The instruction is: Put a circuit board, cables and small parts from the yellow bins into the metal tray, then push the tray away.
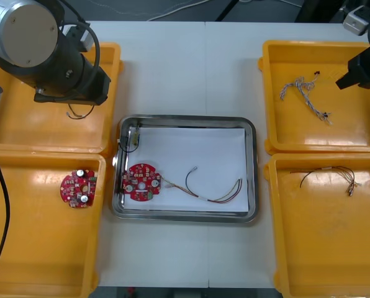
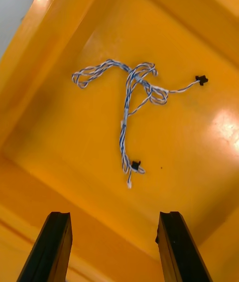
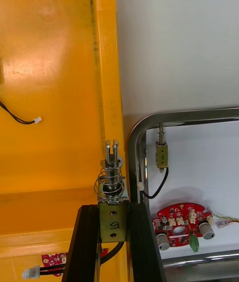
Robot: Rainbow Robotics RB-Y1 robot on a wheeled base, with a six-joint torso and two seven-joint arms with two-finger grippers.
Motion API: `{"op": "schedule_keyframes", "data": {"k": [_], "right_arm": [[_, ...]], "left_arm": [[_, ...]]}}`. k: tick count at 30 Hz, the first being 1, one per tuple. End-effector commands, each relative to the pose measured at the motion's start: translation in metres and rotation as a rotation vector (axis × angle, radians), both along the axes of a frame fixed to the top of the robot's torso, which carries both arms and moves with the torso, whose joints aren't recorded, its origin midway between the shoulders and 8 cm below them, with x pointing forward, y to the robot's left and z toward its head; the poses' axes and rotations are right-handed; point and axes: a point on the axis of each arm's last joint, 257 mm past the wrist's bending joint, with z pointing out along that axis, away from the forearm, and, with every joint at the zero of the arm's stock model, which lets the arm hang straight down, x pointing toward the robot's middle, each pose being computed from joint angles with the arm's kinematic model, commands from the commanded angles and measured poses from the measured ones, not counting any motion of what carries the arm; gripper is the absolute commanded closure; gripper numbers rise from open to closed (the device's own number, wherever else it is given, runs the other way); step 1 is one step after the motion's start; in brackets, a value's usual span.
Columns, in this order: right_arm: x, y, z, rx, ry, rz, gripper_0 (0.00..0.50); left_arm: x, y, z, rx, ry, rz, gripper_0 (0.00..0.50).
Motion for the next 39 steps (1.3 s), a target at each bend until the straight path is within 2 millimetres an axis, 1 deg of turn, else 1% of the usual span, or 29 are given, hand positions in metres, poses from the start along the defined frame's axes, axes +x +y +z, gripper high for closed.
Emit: {"op": "schedule_keyframes", "data": {"k": [1, 5, 11, 15, 16, 17, 23, 31, 36, 39], "right_arm": [[0.012, 0.011, -0.018, -0.001, -0.028, -0.033, 0.000], [0.022, 0.020, -0.028, 0.021, -0.054, -0.075, 0.000], [0.028, 0.025, -0.041, 0.034, -0.062, -0.115, 0.000], [0.033, 0.023, -0.053, 0.052, -0.069, -0.130, 0.000], [0.035, 0.019, -0.060, 0.062, -0.061, -0.143, 0.000], [0.039, 0.016, -0.066, 0.069, -0.063, -0.152, 0.000], [0.057, 0.014, -0.082, 0.060, -0.111, -0.156, 0.000], [0.065, 0.016, -0.098, 0.058, -0.122, -0.161, 0.000], [0.068, 0.012, -0.110, -0.003, -0.094, -0.155, 0.000], [0.071, 0.012, -0.112, -0.021, -0.085, -0.158, 0.000]], "left_arm": [[-0.001, 0.015, 0.011, 0.016, -0.034, 0.020, 0.500], [-0.001, 0.015, 0.011, 0.016, -0.034, 0.020, 0.500], [-0.001, 0.016, 0.012, 0.016, -0.035, 0.024, 0.500], [-0.001, 0.016, 0.012, 0.017, -0.036, 0.025, 0.500], [0.000, 0.016, 0.011, 0.017, -0.034, 0.026, 0.500], [-0.001, 0.016, 0.012, 0.017, -0.036, 0.025, 0.500], [0.000, 0.016, 0.012, 0.018, -0.036, 0.026, 0.500], [0.000, 0.017, 0.011, 0.019, -0.036, 0.028, 0.500], [0.000, 0.017, 0.012, 0.018, -0.037, 0.029, 0.500], [0.000, 0.017, 0.012, 0.018, -0.037, 0.029, 0.500]]}}
